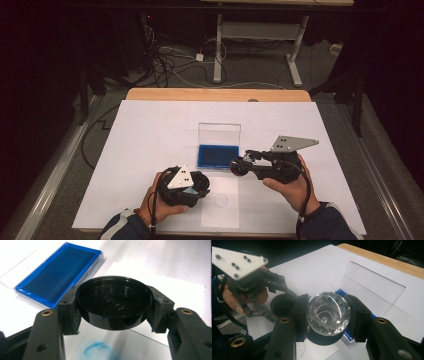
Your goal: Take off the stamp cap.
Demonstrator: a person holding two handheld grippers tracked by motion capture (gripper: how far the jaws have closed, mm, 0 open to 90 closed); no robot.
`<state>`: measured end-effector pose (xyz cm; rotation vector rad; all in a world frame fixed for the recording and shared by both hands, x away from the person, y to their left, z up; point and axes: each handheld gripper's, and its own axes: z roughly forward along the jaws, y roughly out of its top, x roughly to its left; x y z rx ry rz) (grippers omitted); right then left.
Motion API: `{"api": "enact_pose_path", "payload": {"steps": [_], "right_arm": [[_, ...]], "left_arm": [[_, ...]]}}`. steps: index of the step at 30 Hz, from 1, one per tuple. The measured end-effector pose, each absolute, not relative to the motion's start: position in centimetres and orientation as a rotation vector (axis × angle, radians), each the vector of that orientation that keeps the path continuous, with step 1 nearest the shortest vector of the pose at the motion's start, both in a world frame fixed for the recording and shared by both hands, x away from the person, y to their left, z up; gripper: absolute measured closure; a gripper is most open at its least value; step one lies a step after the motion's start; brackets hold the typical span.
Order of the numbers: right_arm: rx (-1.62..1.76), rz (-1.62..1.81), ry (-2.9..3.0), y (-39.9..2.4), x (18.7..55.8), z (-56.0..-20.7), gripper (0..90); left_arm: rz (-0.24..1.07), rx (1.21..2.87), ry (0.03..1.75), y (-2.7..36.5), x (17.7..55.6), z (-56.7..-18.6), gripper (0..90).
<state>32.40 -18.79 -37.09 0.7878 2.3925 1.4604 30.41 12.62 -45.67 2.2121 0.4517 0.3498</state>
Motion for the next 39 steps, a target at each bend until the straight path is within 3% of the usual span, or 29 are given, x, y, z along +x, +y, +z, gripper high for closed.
{"api": "enact_pose_path", "payload": {"steps": [39], "right_arm": [[0.785,1.307,2.391,-18.9,33.8,-37.4,57.9]], "left_arm": [[0.478,2.147,0.608,20.7,29.1,-45.8,36.6]]}}
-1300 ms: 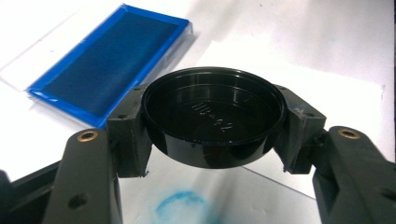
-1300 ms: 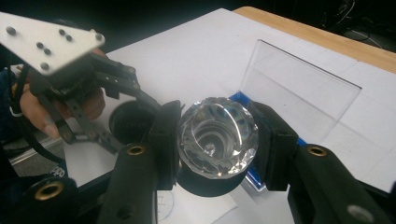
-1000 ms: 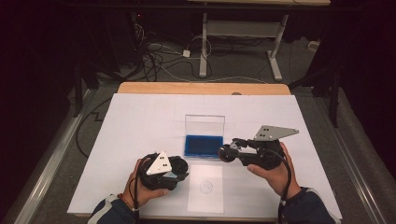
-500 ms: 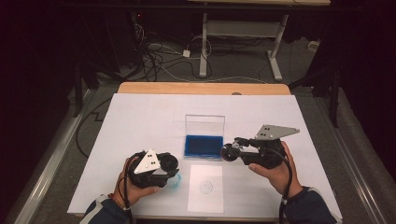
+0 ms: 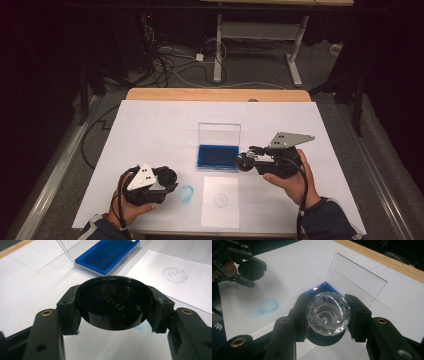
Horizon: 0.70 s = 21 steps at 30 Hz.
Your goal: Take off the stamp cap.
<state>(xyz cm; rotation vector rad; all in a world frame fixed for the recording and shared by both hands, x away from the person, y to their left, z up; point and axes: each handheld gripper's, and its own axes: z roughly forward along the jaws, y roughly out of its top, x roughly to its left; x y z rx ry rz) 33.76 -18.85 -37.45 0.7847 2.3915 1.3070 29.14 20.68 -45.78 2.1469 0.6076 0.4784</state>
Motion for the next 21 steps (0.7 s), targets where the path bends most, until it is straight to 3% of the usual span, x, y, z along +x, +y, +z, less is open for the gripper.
{"api": "enact_pose_path", "payload": {"steps": [21], "right_arm": [[0.761,1.224,2.452,-16.6,35.7,-37.9,57.9]], "left_arm": [[0.463,2.137,0.639,21.7,28.8,-46.3,36.6]]}}
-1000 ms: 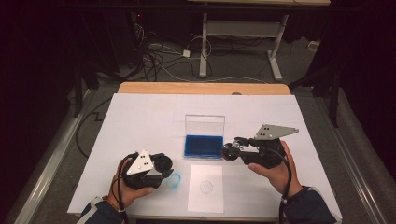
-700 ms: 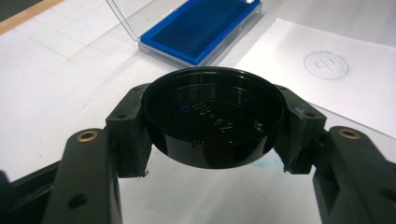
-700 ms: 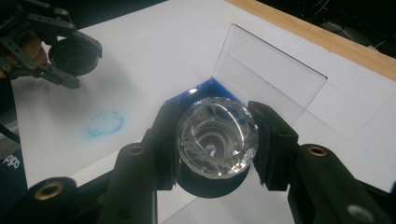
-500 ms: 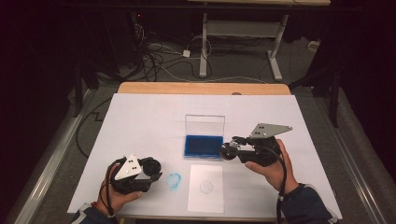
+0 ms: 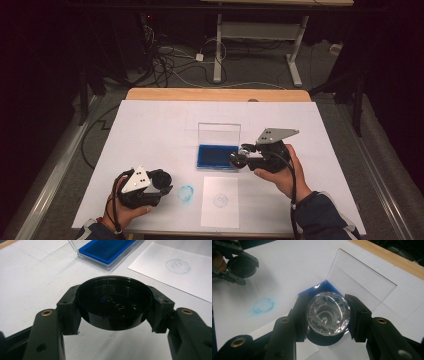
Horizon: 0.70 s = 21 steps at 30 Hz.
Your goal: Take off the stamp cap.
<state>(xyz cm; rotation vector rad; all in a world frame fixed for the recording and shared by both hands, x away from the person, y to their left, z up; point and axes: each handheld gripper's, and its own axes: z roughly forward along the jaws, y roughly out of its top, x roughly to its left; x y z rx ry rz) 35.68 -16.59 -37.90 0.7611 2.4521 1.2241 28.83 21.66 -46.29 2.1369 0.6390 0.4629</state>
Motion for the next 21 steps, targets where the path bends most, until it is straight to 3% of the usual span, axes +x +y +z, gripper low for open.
{"api": "enact_pose_path", "payload": {"steps": [21], "right_arm": [[0.766,1.119,2.509,-14.7,38.5,-38.5,57.9]], "left_arm": [[0.443,2.141,0.634,21.7,29.1,-46.5,36.6]]}}
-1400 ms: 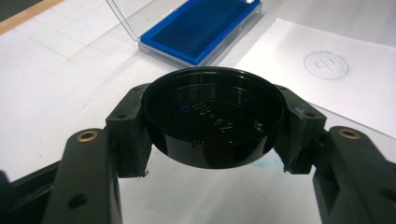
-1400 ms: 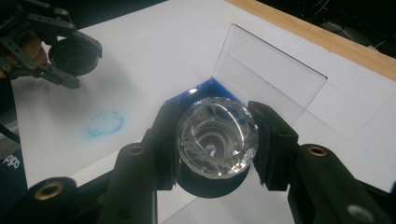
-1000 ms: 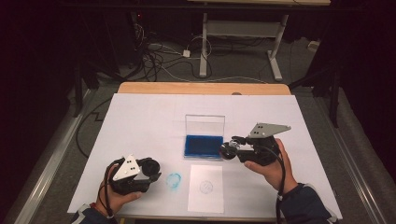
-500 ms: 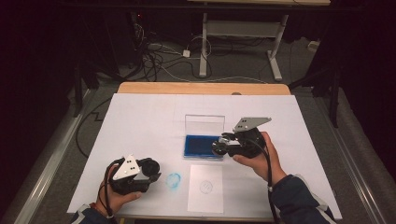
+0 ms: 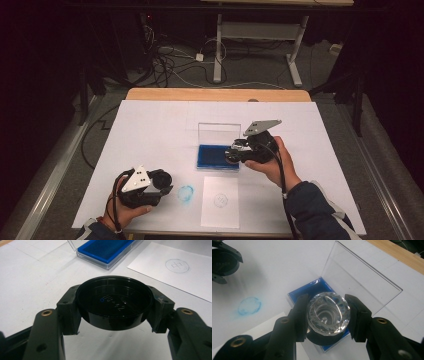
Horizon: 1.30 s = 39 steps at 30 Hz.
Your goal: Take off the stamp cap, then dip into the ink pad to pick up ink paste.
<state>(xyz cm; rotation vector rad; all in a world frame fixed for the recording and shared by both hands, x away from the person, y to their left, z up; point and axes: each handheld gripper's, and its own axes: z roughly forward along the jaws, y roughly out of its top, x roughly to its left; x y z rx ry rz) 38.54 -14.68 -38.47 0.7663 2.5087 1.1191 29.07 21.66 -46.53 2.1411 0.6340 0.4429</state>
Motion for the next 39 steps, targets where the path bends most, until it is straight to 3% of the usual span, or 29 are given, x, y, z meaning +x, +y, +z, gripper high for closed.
{"api": "enact_pose_path", "payload": {"steps": [39], "right_arm": [[0.779,1.005,2.566,-12.0,41.3,-38.1,57.8]], "left_arm": [[0.438,2.148,0.634,21.4,29.1,-46.5,36.6]]}}
